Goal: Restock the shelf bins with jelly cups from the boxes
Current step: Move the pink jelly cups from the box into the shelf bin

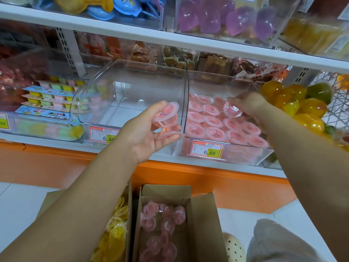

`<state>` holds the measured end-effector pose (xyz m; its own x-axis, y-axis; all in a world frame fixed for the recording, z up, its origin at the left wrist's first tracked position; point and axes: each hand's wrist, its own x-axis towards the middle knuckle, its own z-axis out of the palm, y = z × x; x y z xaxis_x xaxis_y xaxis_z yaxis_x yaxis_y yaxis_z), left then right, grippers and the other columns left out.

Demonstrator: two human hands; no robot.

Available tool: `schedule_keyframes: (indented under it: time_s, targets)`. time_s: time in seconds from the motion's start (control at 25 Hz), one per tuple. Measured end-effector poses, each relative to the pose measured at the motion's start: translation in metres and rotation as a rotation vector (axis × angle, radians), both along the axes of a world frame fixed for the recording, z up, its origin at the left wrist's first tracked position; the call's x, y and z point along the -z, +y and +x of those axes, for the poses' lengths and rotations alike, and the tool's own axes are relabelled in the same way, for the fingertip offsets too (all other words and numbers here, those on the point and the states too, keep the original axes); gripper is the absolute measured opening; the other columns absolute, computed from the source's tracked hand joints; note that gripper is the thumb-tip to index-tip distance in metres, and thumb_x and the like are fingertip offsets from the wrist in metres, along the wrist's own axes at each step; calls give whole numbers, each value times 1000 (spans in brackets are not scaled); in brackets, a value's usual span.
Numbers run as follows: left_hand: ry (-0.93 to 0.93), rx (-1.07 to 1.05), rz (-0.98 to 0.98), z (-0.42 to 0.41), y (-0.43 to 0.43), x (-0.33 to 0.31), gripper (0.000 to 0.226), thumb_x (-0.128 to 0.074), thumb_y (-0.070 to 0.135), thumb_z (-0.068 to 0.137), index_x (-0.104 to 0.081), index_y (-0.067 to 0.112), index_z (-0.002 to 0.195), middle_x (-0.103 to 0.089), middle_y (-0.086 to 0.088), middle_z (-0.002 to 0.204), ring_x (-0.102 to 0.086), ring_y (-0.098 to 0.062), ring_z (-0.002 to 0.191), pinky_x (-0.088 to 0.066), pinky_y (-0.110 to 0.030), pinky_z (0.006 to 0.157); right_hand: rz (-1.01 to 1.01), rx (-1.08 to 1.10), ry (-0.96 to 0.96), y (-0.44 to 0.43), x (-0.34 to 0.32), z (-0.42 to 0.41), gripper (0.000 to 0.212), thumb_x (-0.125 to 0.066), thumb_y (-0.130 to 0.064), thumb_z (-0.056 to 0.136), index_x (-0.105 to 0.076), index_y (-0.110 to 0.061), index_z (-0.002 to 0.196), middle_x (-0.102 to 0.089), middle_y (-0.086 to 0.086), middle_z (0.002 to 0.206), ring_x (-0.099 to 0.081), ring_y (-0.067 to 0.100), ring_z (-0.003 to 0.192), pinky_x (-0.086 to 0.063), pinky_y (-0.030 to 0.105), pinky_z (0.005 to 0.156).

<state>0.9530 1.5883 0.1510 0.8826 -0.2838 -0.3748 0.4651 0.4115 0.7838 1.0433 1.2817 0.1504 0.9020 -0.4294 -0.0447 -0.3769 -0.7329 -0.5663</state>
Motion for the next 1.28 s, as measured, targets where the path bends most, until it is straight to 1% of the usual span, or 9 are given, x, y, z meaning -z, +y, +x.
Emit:
schedule_keyframes:
  time_s: [0.08,0.2,0.32,0.56,0.76,1.0,1.12,1.2,1.28]
  targets:
    - [-1,2,9,0,0,2,41,-73,37,87,-65,15,120,-70,-13,113,-75,-32,91,-59,-30,51,-79,30,-5,7,3,1,49,-47,-42,99,-58,-2,125,-64,18,104,-56,29,87,-44,32,68]
    - [2,-4,13,2,1,4,43,-74,38,85,-65,15,120,-69,-13,115,-75,-32,91,-59,-30,52,-156,76,27,12,14,2,39,-43,-27,102,-50,-6,134,-59,14,106,-59,30,103,-43,31,73]
    - [5,-1,12,3,1,6,43,-74,39,86,-65,15,120,-69,-14,116,-75,-32,92,-59,-30,53,-64,87,28,14,22,1,36,-54,-28,96,-60,-6,124,-62,16,121,-58,32,113,-45,35,86]
    - [3,19,27,1,1,6,43,-75,39,84,-65,17,120,-69,-13,119,-75,-32,92,-59,-29,52,-138,-53,4,15,15,-4,32,-54,-26,96,-61,-8,121,-62,14,123,-53,23,90,-38,28,75]
    - [3,32,30,-2,3,6,47,-76,40,83,-64,18,123,-67,-15,122,-74,-34,92,-59,-29,53,-213,-133,21,15,20,-7,35,-57,-29,95,-59,-11,125,-58,14,127,-59,27,99,-42,27,77]
    - [8,40,23,-8,9,7,46,-76,40,83,-65,18,122,-68,-14,121,-74,-33,92,-60,-30,55,-430,-126,-30,26,13,-16,39,-43,-33,99,-53,-12,130,-51,22,128,-51,37,115,-42,41,96]
    - [3,47,29,-10,7,6,44,-75,39,85,-66,18,122,-66,-16,123,-75,-35,90,-58,-28,52,-39,-179,-290,68,-21,-45,33,-47,-35,99,-66,-8,105,-66,9,94,-59,23,83,-46,33,74]
    - [-7,40,27,-11,3,5,43,-74,37,86,-65,20,124,-64,-16,124,-75,-35,86,-58,-28,52,363,-342,-167,105,-38,-71,34,-53,-39,96,-70,-10,90,-67,5,78,-57,15,65,-42,27,59]
    - [-48,24,35,-11,-2,4,39,-71,36,89,-64,22,125,-65,-13,122,-75,-31,85,-59,-30,55,505,-459,0,129,-45,-87,35,-61,-42,90,-71,-8,89,-68,5,76,-58,13,60,-42,22,54]
